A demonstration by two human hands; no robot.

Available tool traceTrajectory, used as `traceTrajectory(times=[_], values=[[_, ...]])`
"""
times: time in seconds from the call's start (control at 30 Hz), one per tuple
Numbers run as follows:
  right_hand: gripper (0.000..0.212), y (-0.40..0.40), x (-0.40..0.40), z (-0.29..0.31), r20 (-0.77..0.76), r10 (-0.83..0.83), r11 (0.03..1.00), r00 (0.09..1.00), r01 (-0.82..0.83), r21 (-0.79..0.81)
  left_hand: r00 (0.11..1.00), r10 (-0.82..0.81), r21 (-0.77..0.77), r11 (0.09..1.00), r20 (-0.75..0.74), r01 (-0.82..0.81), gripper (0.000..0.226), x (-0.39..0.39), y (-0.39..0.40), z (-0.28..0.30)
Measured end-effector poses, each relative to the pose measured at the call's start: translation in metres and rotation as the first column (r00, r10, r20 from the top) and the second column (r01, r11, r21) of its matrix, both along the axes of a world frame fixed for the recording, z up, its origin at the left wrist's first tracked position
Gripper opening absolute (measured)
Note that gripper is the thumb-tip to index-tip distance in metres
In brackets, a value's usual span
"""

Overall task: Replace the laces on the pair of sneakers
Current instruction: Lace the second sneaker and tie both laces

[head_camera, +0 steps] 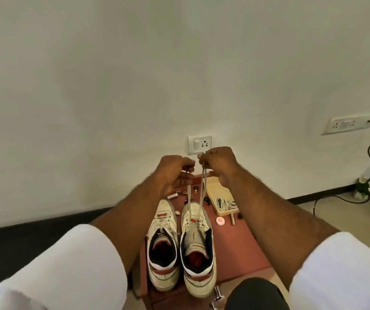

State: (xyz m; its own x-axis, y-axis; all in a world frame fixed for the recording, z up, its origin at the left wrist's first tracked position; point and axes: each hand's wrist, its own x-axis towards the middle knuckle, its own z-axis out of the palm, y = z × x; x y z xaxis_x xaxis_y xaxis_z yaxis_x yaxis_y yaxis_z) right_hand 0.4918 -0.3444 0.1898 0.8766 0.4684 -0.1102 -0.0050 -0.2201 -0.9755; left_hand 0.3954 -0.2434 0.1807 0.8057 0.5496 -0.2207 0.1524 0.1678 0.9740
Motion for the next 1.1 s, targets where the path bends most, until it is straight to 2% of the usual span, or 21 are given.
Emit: traceTrajectory(times=[0.1,0.27,0.4,0.67,0.77,0.9,1.1], values=[[0.013,-0.004,-0.011,0.021,-0.082,0.021,0.995,0.996,-0.013,0.101,0.997,-0.006,-0.017,1.000,0.073,0.007,0.013,-0.007,0.007,0.041],[0.018,0.001,-0.024,0.080,-0.066,0.064,0.981,0.996,-0.051,0.187,0.992,0.073,0.063,0.995,0.098,-0.079,0.018,-0.017,0.010,0.095],[0.019,0.006,-0.028,0.134,0.008,0.086,0.971,0.996,-0.086,0.225,0.972,0.137,0.061,0.987,0.192,-0.151,0.017,-0.017,0.013,0.147],[0.019,0.016,-0.029,0.221,0.209,0.119,0.942,0.971,-0.177,0.285,0.962,0.110,0.270,0.946,0.252,-0.179,0.020,-0.016,0.020,0.248],[0.019,0.019,-0.030,0.237,0.297,0.119,0.930,0.947,-0.211,0.300,0.961,0.083,0.330,0.928,0.264,-0.171,0.016,-0.018,0.022,0.266],[0.020,0.018,-0.026,0.248,0.399,0.125,0.939,0.908,-0.238,0.248,0.939,0.079,0.333,0.922,0.336,-0.197,0.008,-0.021,0.023,0.272],[0.018,0.016,-0.027,0.247,0.437,0.116,0.946,0.892,-0.233,0.225,0.915,0.129,0.354,0.894,0.383,-0.274,0.014,-0.025,0.023,0.274]])
